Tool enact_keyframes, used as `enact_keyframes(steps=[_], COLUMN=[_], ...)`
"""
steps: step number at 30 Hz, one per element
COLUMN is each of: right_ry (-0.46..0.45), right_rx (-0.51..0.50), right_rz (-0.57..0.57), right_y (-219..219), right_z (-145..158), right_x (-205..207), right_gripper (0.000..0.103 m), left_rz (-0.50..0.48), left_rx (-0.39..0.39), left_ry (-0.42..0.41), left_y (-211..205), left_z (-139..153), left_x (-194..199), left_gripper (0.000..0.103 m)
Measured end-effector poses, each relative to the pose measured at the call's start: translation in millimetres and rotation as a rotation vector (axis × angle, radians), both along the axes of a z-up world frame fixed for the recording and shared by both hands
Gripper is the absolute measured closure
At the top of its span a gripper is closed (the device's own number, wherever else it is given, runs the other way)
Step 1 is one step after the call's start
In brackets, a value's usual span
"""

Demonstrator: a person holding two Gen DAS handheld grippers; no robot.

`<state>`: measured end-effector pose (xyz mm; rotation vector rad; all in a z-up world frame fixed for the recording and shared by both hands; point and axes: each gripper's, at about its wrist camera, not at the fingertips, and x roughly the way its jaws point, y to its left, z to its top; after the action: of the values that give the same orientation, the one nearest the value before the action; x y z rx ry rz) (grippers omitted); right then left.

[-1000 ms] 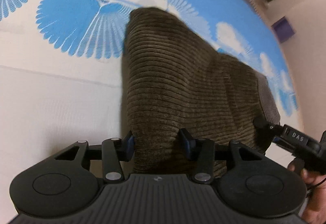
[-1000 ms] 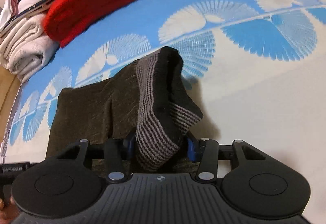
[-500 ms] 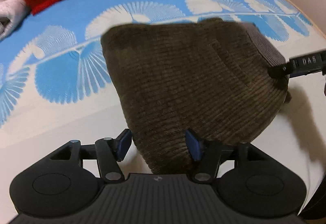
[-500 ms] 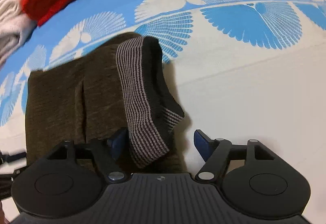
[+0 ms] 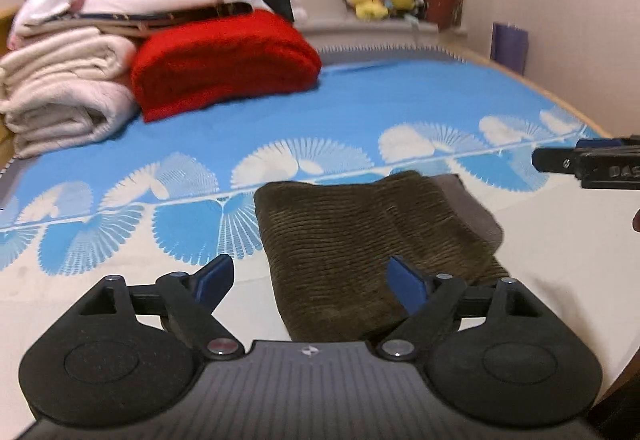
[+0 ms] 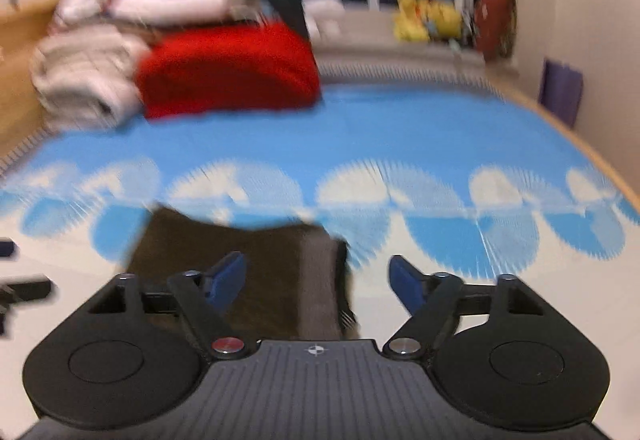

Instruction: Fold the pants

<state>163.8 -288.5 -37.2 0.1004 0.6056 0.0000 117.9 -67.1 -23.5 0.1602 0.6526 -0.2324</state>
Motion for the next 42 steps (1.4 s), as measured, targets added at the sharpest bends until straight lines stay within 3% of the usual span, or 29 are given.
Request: enact_keyframes(steps=[2, 5, 7, 9, 11, 16, 20, 27, 33, 42], right_ry=[-0.072, -0.13, -0.091, -0.069, 0.003, 0.058, 0.052, 0.071, 0.107, 0.088], right_rx=[-0.003, -0.007, 0.015, 0.086, 0.101, 0.049, 0.038, 0.008, 0.011, -0.01], right_rz=[0.033, 0.045, 0.026, 0.001, -0.011, -0.027, -0.026, -0.005, -0.025, 0.011], right_y=[7.0, 15.2, 18.8, 18.5, 22.5, 32.3, 39.7, 52.1, 53.2, 59.3], right_z=[13.1, 9.8, 0.3, -8.6, -19.0, -31.9, -35.0, -35.0, -45.6, -45.1], right_x=[-27.6, -65.7, -76.2, -84.9, -82.2, -73.5, -71.9, -66.9, -63.7, -65.8], right_gripper=[0.009, 0.005, 0.005, 0.005, 0.005, 0.005, 0.005, 0.005, 0.005, 0.005], left_rz=[-0.005, 0.019, 0.075, 0.075, 0.087, 0.159, 0.194, 0.184, 0.21, 0.2], left_rx=[-0.039, -0.068, 0.012, 0.012, 0.039, -0.034, -0.062, -0.007, -0.03, -0.021], left_ry=[0.016, 0.056, 0.119, 0.078, 0.08, 0.16, 0.169, 0.134, 0.175, 0.17], left_y=[-0.3, -0.5, -7.8, -10.4, -10.9, 1.5, 6.2, -1.7, 2.3, -3.2], left_z=[-5.5, -29.6, -43.5, -41.7, -44.1, -51.9, -53.5, -55.0, -60.4, -62.3], left_x=[-20.3, -43.9, -45.8, -49.1, -45.7, -35.3, -26.4, -27.3, -20.2, -19.9], left_gripper=[0.002, 0.001, 0.001, 0.001, 0.001, 0.001, 0.001, 0.001, 0.001, 0.001])
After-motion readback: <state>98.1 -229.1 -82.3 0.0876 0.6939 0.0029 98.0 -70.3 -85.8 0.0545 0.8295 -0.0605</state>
